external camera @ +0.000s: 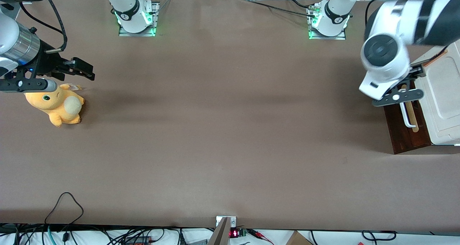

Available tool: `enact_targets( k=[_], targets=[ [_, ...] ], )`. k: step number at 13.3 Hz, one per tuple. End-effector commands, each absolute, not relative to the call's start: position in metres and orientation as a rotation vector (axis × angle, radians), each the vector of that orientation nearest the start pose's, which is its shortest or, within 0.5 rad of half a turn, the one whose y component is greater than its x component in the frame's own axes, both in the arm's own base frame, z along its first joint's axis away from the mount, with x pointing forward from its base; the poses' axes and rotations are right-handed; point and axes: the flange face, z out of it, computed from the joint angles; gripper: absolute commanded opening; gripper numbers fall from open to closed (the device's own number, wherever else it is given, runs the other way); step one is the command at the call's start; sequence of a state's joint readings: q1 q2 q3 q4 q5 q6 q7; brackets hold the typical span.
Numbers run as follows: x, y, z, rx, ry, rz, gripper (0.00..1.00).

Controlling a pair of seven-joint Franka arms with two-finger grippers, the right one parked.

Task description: Open lower drawer with left arm only

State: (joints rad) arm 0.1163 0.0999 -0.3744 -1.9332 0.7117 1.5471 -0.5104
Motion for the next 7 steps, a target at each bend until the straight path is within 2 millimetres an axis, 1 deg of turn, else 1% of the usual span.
enact_targets(
  k=[1, 3, 5, 7],
  targets=[
    [0.516, -0.073, 0.376, -2.172, -0.092, 0.16, 0.98],
    [0.503, -0.067, 0.343, -2.07, -0.041, 0.149, 0.98],
    [0.495, -0.063, 0.307, -1.996, 0.01, 0.123, 0.98],
    [0.494, -0.057, 0.284, -1.94, 0.063, 0.119, 0.98]
  ],
)
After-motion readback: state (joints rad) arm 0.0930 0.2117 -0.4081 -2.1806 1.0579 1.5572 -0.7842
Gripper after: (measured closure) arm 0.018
